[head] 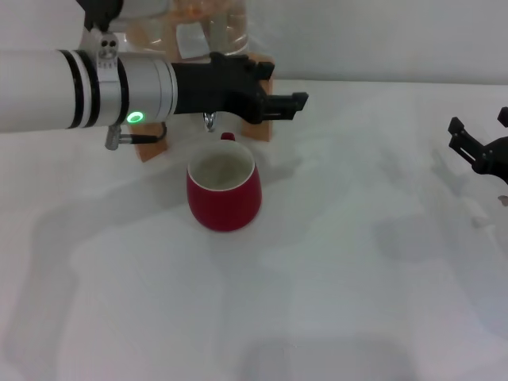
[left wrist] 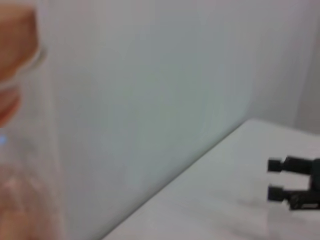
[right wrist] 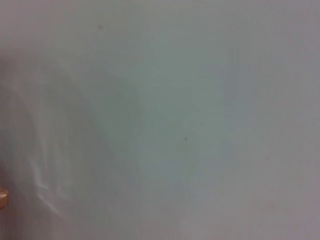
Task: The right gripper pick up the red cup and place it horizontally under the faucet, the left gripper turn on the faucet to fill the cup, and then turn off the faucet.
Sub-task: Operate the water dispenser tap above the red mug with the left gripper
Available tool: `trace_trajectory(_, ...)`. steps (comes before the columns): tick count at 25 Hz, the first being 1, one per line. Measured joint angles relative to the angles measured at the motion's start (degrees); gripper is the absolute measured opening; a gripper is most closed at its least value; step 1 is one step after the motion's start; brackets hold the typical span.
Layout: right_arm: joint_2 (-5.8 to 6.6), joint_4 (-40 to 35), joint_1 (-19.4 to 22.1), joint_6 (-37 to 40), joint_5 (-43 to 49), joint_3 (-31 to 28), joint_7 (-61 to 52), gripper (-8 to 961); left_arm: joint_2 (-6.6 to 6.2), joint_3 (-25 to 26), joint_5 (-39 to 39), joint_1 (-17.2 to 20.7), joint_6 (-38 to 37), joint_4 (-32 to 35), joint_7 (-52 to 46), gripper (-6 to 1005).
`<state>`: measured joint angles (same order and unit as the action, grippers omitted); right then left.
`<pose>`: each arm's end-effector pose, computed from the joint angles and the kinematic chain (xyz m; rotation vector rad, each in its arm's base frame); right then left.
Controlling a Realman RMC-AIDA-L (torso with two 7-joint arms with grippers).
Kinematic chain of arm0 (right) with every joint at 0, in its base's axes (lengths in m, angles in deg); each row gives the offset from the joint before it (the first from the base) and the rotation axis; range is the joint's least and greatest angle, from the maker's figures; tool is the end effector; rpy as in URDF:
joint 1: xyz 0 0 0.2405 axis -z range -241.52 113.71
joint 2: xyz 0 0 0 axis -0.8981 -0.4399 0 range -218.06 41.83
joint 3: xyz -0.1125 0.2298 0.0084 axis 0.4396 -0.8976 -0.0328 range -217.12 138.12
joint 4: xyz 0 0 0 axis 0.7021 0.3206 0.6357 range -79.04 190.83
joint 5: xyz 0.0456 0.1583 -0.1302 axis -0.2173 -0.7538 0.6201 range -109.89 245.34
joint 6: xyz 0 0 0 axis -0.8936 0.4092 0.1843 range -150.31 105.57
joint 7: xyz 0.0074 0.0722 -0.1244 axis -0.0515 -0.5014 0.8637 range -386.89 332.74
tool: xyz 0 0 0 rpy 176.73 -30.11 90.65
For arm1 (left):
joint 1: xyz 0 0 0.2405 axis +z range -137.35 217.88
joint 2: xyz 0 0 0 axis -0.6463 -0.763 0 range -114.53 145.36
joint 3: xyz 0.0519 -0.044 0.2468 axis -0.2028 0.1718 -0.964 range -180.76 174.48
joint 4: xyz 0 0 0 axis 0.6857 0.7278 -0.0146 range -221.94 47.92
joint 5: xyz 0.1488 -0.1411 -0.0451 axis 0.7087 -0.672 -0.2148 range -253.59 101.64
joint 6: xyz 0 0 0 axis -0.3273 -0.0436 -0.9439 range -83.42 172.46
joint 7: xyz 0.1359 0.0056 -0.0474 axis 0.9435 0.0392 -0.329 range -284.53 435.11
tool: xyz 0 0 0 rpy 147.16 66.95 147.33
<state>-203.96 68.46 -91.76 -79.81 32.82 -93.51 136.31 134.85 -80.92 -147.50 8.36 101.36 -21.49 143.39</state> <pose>0.3157 0.3593 -0.0179 -1.7615 0.5981 0.6984 -0.1383 0.3988 -0.0130 -2.5842 -0.4847 -0.4598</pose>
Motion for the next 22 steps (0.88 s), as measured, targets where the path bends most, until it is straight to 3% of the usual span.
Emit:
trace_trajectory(6,0.00,0.00,0.23,-0.10,0.00,-0.19,0.00,872,0.09,-0.91,-7.34,1.44,0.24,0.06,6.45,757)
trace_trajectory(14,0.20,-0.13,0.81,-0.50,0.01,-0.28,0.00,873,0.10,-4.16,-31.15,10.01,0.50,-2.79,28.57,757)
trace_trajectory(22,0.31,-0.45,1.12,-1.45,0.01,-0.32,0.00,873,0.17,-8.30,-50.88,15.86,5.43,-13.42,48.50,757)
